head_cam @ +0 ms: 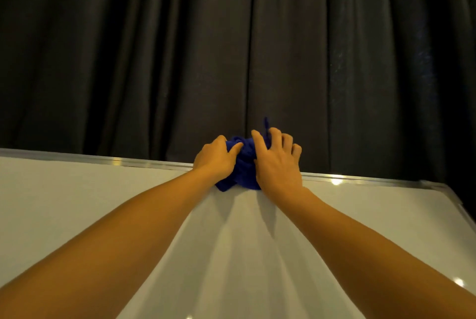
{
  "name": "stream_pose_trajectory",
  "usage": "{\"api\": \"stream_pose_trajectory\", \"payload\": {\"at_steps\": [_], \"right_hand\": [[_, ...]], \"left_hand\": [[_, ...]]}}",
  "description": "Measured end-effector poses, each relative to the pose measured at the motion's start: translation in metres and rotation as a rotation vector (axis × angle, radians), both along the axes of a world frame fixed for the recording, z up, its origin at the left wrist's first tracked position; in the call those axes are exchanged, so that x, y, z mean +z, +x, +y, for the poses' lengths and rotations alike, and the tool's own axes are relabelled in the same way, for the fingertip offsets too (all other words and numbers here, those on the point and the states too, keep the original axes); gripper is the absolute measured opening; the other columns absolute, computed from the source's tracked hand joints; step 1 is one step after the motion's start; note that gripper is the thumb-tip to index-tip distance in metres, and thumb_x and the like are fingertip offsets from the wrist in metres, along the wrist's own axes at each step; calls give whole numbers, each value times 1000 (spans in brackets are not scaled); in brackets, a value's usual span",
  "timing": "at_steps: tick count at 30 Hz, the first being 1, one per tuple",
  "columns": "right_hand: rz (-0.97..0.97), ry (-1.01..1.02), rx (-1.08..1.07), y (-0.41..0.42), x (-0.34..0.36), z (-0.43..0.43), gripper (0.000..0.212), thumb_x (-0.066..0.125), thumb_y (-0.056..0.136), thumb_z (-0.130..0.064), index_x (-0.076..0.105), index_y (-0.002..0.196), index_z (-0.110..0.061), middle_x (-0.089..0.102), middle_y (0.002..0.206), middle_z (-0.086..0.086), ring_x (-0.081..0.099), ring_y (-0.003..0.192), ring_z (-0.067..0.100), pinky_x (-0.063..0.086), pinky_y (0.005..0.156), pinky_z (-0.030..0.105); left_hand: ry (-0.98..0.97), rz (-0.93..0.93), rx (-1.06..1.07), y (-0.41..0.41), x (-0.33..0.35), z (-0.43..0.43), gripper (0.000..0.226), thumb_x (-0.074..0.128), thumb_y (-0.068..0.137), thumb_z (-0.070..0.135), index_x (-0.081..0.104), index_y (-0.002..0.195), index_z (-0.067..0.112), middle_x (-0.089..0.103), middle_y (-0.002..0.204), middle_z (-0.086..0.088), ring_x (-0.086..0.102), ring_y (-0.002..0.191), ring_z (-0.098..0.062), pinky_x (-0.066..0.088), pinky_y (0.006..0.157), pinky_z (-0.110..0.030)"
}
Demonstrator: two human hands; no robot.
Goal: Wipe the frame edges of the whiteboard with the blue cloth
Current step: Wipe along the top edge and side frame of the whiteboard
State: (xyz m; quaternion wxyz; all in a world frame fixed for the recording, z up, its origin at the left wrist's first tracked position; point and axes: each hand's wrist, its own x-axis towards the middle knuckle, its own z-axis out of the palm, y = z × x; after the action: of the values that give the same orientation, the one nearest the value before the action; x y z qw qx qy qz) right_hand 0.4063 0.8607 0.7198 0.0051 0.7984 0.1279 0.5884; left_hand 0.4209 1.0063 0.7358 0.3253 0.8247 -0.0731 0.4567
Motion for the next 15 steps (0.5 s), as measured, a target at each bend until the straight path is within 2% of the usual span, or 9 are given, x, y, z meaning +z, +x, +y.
{"api": "stream_pose_trajectory", "payload": {"at_steps": [2, 4, 5, 7, 9, 12, 13, 15], "right_hand": [[-85, -98, -8, 7, -10, 7, 69, 68, 84, -26, 36, 145, -18, 31, 150, 20, 29, 133, 41, 26, 105, 53], [-89, -156, 160, 15, -24, 21, 67, 60, 87, -30, 36, 147, -14, 30, 154, 20, 24, 140, 40, 20, 112, 51], [-32, -163, 252, 18, -31, 29, 70, 52, 91, -37, 27, 151, -13, 23, 159, 17, 17, 146, 36, 14, 117, 49], [142, -161, 356, 30, -46, 38, 81, 34, 96, -58, -1, 156, -18, 1, 165, 5, -2, 151, 25, -1, 122, 43], [169, -196, 300, 43, -52, 36, 89, 20, 91, -74, -13, 154, -21, -10, 165, 0, -12, 150, 21, -7, 121, 41], [169, -227, 192, 54, -42, 13, 96, 7, 80, -85, -11, 155, -28, -9, 165, 0, -6, 151, 27, -7, 119, 45], [206, -202, 185, 56, -37, 2, 97, 5, 76, -89, -12, 154, -33, -10, 165, -1, -4, 150, 29, -7, 118, 46], [291, -126, 157, 60, -31, -17, 96, 2, 69, -94, -18, 149, -44, -14, 164, -3, -6, 150, 33, -9, 117, 48]], "left_hand": [[25, 72, 38, 7, 7, 1, 38, 45, 98, 52, 49, 97, 14, 56, 95, -7, 53, 82, -29, 42, 70, -39], [53, 132, 92, 11, 9, 4, 32, 45, 99, 45, 48, 95, 13, 59, 102, -13, 55, 85, -31, 44, 73, -41], [78, 143, 136, 11, 10, 6, 28, 44, 99, 40, 47, 93, 13, 61, 107, -15, 55, 86, -31, 43, 74, -41], [143, 119, 257, 14, 4, 11, 22, 43, 100, 36, 45, 94, 15, 63, 112, -16, 55, 86, -31, 41, 72, -41], [183, 11, 324, 17, -8, 17, 29, 36, 101, 43, 42, 97, 15, 66, 107, -17, 54, 81, -31, 39, 70, -41], [236, -223, 299, 17, -29, 27, 42, 32, 99, 53, 45, 104, 13, 70, 99, -17, 61, 88, -39, 39, 74, -43], [283, -261, 305, 15, -36, 30, 47, 35, 96, 56, 47, 109, 13, 69, 103, -16, 60, 94, -38, 39, 78, -44], [384, -218, 322, 13, -48, 33, 64, 36, 90, 67, 48, 124, 14, 63, 120, -12, 55, 108, -33, 39, 92, -46]]}}
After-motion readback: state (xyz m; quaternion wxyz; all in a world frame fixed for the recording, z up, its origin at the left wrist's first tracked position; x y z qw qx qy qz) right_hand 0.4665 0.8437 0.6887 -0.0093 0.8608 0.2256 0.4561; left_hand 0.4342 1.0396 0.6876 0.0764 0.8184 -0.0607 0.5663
